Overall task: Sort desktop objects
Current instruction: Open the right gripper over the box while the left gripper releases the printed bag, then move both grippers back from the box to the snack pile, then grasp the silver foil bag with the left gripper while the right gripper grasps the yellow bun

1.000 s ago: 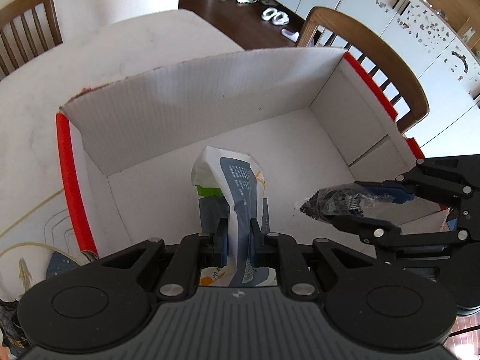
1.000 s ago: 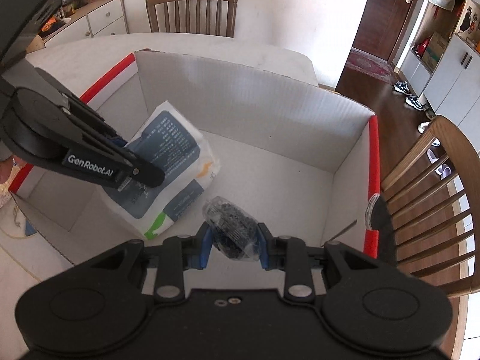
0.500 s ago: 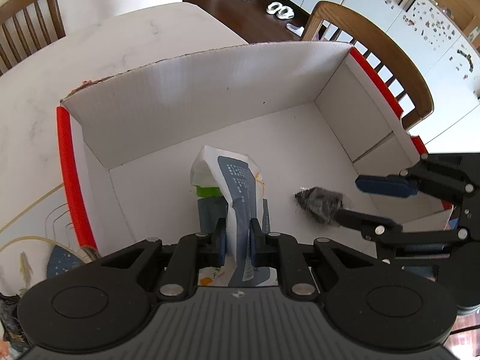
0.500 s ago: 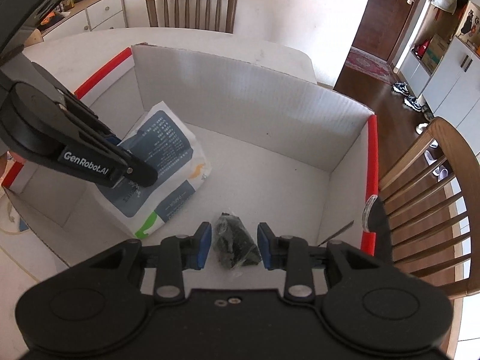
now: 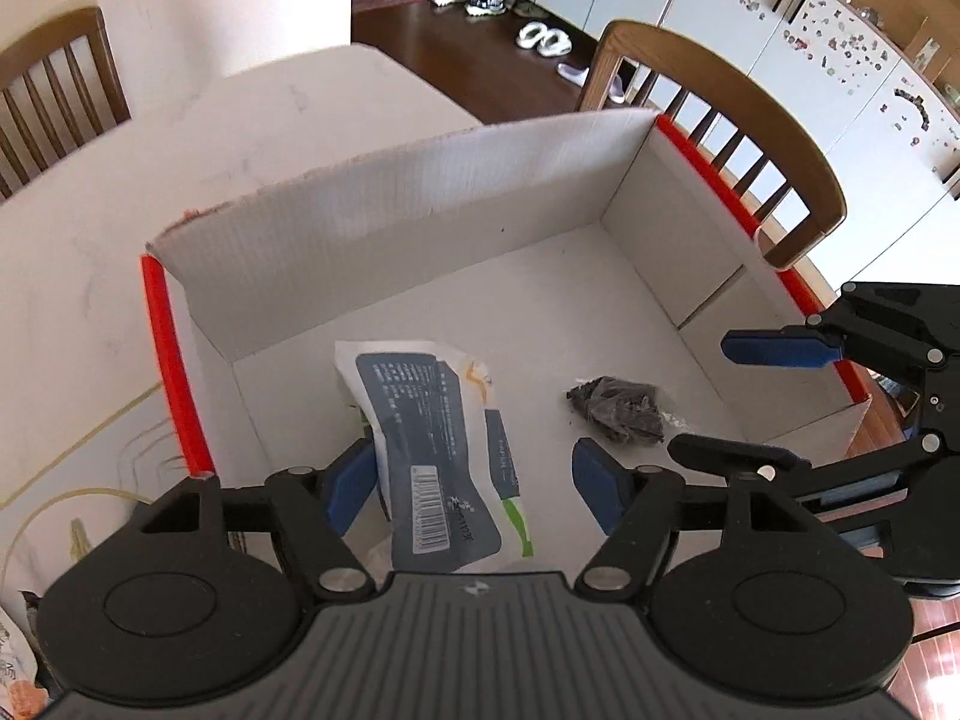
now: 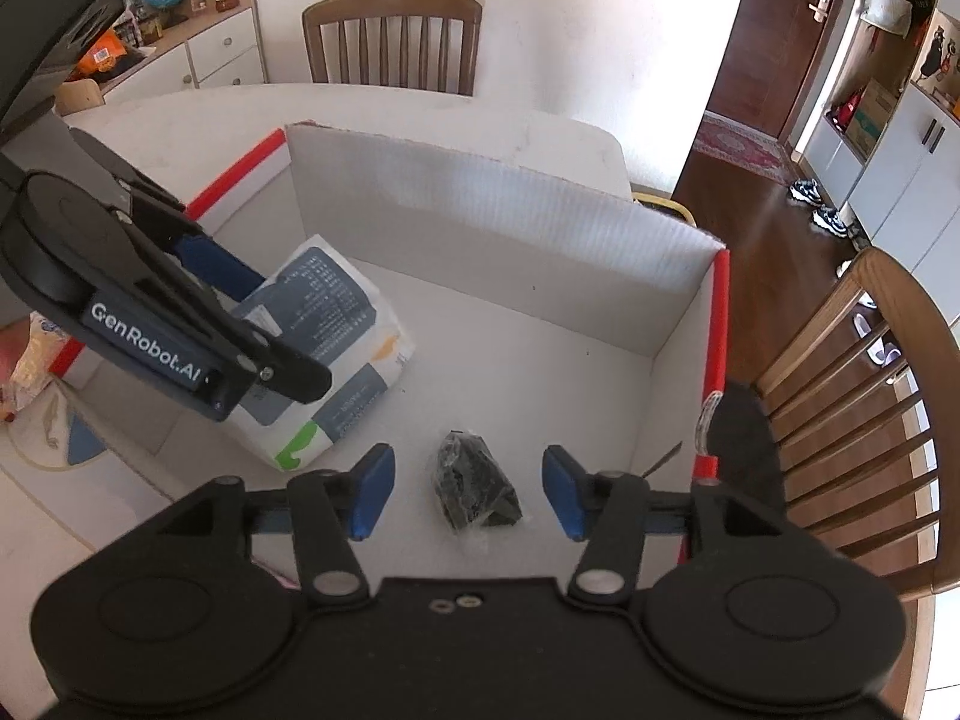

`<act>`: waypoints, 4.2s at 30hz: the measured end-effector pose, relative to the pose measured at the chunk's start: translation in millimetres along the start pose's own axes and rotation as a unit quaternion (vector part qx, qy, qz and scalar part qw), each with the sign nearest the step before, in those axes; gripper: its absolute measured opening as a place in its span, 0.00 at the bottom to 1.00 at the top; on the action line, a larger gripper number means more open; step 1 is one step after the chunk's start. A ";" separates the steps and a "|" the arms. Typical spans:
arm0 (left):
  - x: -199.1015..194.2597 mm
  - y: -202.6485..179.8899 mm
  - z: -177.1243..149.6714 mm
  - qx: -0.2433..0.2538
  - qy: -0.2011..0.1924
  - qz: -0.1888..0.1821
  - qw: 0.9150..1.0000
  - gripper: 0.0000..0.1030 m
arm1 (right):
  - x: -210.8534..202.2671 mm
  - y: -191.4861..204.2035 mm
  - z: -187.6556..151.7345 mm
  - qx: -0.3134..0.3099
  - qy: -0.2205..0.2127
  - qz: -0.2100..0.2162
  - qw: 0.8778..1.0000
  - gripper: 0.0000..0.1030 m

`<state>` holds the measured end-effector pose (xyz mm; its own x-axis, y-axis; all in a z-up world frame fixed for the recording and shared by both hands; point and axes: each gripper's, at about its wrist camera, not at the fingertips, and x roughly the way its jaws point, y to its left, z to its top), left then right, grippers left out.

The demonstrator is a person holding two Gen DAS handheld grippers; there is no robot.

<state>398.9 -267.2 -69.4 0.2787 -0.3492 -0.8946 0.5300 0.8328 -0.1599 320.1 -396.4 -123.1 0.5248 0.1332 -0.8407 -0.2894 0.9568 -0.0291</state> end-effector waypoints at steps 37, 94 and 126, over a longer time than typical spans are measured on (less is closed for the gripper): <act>-138.6 23.4 -89.0 -0.005 -0.170 -0.063 0.983 1.00 | -85.9 74.8 -21.3 0.014 -0.093 0.016 0.995 0.93; -203.4 229.6 -318.4 -0.091 -0.191 0.095 0.973 1.00 | -51.0 337.3 -26.1 -0.049 -0.120 0.080 0.988 0.91; -136.7 271.8 -334.8 -0.140 -0.160 0.030 0.977 0.75 | 34.4 396.0 -21.2 -0.104 -0.080 0.075 0.988 0.75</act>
<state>236.7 150.7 -130.3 0.5627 -0.3745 -0.7370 0.2777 0.9253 -0.2582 206.5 -18.5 -175.0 0.5781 0.3254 -0.7483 -0.5239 0.8511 -0.0346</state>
